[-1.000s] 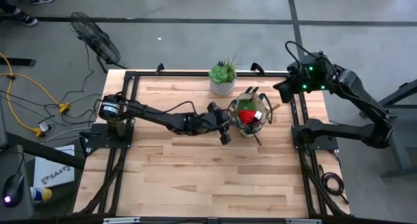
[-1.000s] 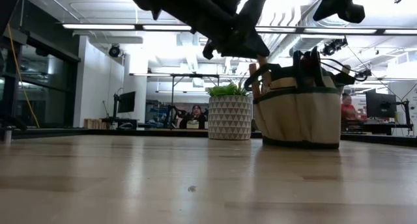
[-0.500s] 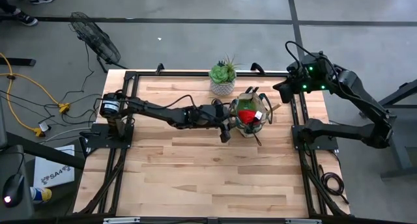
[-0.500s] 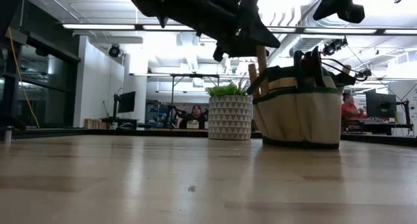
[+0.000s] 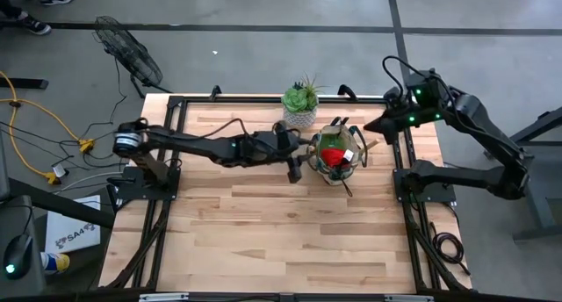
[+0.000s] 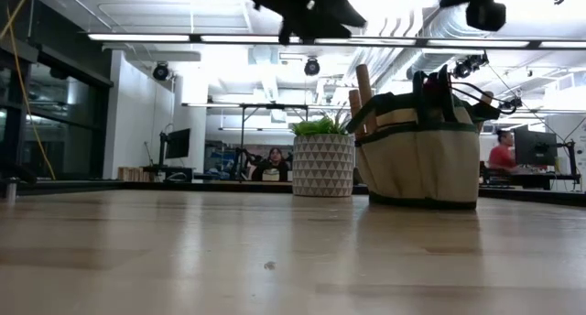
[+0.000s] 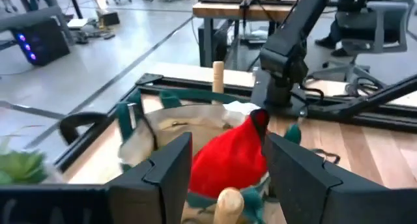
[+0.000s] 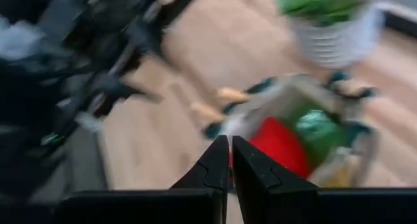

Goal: Pick & Place Garden tools in Gardening bag
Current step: Return to Home Position

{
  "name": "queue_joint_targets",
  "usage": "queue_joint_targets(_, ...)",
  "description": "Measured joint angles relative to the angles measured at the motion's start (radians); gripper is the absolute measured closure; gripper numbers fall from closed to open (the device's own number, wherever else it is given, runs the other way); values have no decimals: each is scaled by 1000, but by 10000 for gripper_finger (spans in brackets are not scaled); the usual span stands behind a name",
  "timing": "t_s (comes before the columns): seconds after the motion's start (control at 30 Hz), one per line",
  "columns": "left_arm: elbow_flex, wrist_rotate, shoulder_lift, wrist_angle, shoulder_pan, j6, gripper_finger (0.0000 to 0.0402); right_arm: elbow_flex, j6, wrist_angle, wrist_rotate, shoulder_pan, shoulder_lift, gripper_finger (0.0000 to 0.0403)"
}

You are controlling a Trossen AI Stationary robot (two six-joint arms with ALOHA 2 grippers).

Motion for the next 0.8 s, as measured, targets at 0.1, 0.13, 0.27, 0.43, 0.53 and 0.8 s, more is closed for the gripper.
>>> queue_joint_targets(0.1, 1, -12, -59, -93, 0, 2, 213, 0, -9, 22, -126, 1, 7, 393)
queue_joint_targets(0.13, 1, -12, -78, -133, 0, 3, 213, 0, -17, 39, -168, 5, 10, 393)
queue_joint_targets(0.27, 1, -17, -162, -321, 0, 3, 213, 0, -76, 117, -198, 77, 33, 393)
queue_joint_targets(0.43, -4, -61, -278, -574, 0, -6, 213, 0, -199, 192, -111, 218, 110, 393)
queue_joint_targets(0.53, -32, -71, -336, -631, 0, -22, 213, 0, -255, 215, -106, 293, 166, 393)
queue_joint_targets(0.8, -278, -40, -543, -573, 0, -144, 213, 0, -314, 308, -62, 397, 345, 393)
